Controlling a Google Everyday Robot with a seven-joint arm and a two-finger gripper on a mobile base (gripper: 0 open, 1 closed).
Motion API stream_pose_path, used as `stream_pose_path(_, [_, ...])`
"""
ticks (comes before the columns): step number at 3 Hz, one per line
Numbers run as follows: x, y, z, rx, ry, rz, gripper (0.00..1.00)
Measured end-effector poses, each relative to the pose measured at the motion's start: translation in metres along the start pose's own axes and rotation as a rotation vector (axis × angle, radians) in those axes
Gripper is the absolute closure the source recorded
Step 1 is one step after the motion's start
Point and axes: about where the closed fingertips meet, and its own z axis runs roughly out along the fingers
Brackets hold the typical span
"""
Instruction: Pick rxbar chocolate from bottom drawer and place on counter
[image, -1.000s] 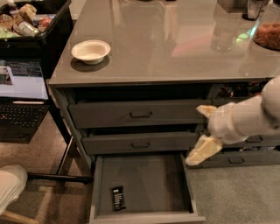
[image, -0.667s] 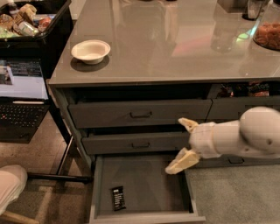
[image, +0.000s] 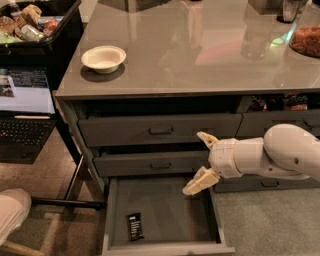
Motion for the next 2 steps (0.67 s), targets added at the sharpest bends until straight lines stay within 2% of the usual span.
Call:
stream_pose_path(1, [0.036,0.012,0.037,-0.038,0.008,0.011,0.00])
stream_pose_path(2, [0.088,0.035,0.090,-0.084,-0.002,0.056,0.00])
